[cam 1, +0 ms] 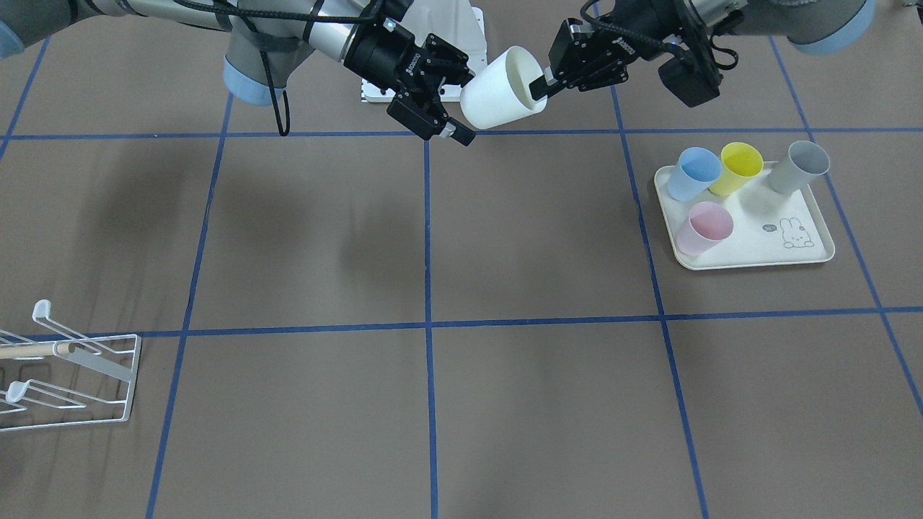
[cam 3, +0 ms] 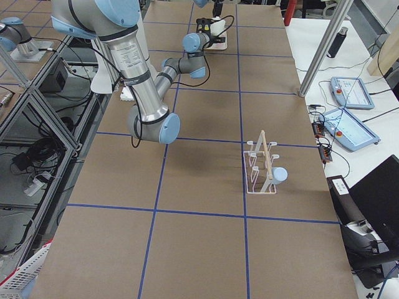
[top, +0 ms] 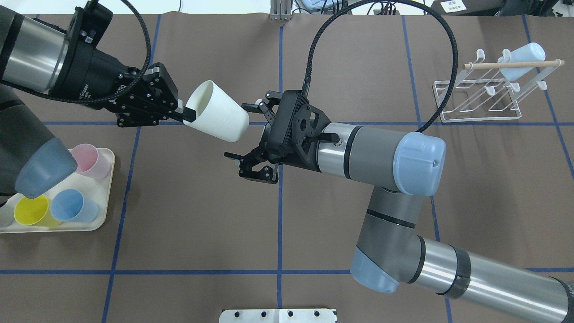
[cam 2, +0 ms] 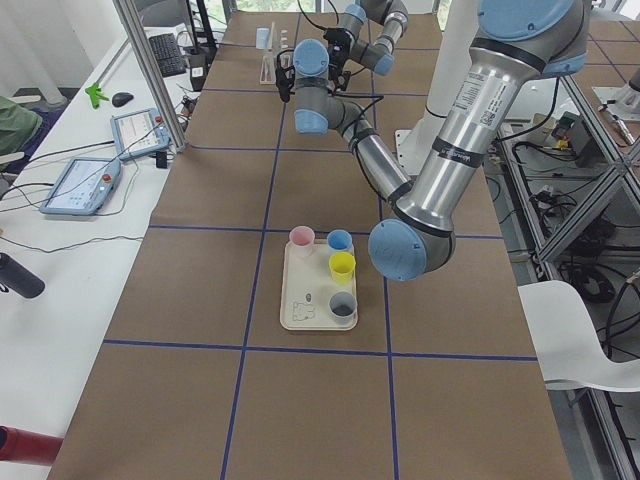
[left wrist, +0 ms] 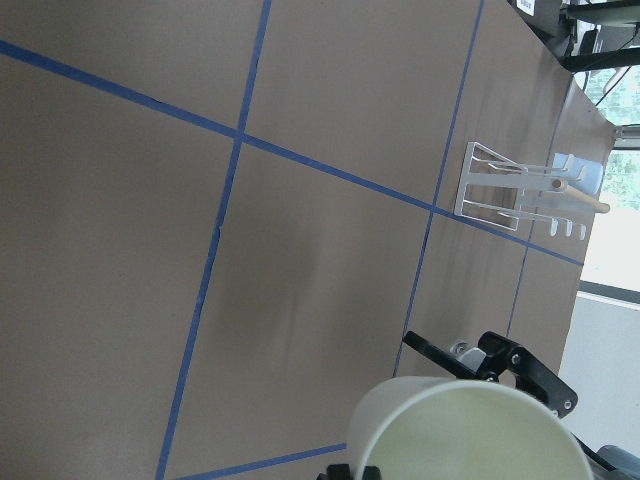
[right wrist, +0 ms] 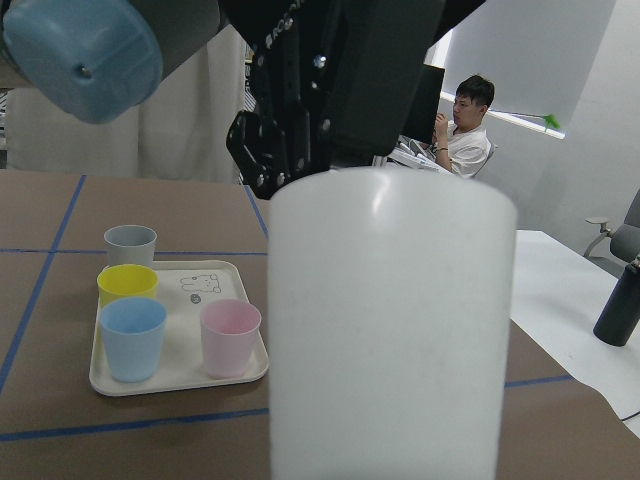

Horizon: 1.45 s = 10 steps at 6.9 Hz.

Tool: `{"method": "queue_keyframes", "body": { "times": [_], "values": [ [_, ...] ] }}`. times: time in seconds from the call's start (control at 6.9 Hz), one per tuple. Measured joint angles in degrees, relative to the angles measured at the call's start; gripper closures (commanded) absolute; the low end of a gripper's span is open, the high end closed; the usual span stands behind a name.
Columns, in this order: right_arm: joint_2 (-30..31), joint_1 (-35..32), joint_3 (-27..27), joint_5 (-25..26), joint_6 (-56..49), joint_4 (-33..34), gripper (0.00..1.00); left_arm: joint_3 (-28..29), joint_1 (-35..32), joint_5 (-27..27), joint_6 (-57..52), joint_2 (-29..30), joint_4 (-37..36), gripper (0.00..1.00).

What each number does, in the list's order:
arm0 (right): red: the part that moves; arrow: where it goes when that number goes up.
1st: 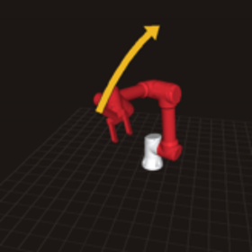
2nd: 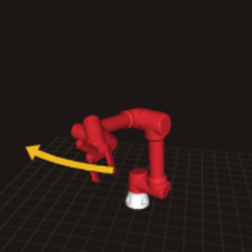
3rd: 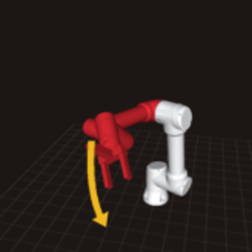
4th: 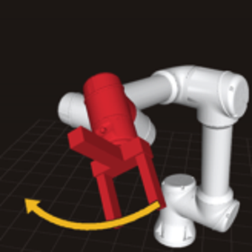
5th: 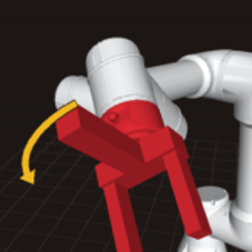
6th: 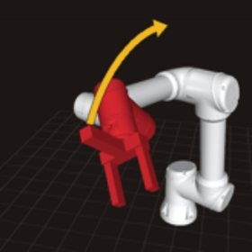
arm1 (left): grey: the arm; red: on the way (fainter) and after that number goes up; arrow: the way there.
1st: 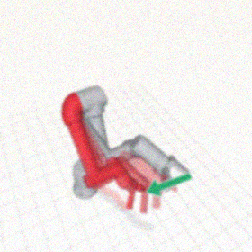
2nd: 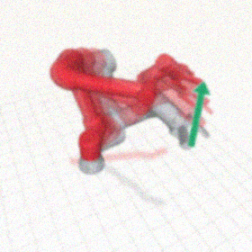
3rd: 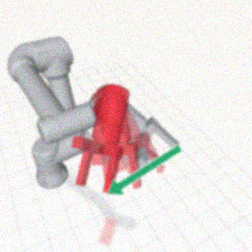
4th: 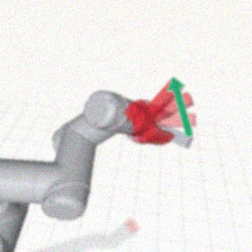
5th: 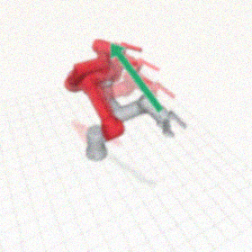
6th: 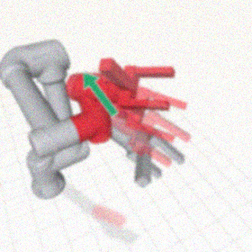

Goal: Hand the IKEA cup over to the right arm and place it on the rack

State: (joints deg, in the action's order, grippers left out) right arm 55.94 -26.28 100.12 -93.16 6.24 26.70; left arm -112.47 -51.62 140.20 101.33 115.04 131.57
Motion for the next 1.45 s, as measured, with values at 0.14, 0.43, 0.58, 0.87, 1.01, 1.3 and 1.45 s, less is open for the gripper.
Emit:
{"method": "queue_keyframes", "body": {
  "times": [0.14,0.43,0.58,0.87,1.01,1.3,1.45],
  "values": [
    [-0.03,0.00,0.08,0.00,0.02,-0.04,0.06,0.13,0.66,-0.84,-0.02,0.11,-0.02,1.00],
    [-0.04,0.00,0.38,0.00,0.14,-0.06,0.17,0.29,1.32,-1.71,-0.07,0.32,-0.04,1.00],
    [-0.06,0.00,0.51,0.00,0.18,-0.07,0.25,0.31,1.39,-1.81,-0.08,0.34,-0.05,1.00],
    [-0.05,-0.11,0.59,0.02,0.16,-0.06,0.54,0.31,1.43,-1.84,-0.08,0.35,-0.07,1.00],
    [-0.04,-0.15,0.60,0.03,0.07,-0.05,0.62,0.27,1.44,-1.83,-0.09,0.37,-0.06,0.91],
    [0.03,-0.32,0.62,0.01,0.05,0.22,0.72,0.21,1.43,-1.79,-0.36,0.58,0.00,0.01],
    [0.15,-0.46,0.59,0.01,0.21,0.64,0.77,0.12,1.44,-1.79,-0.62,0.96,-0.04,0.00]
  ]
}}
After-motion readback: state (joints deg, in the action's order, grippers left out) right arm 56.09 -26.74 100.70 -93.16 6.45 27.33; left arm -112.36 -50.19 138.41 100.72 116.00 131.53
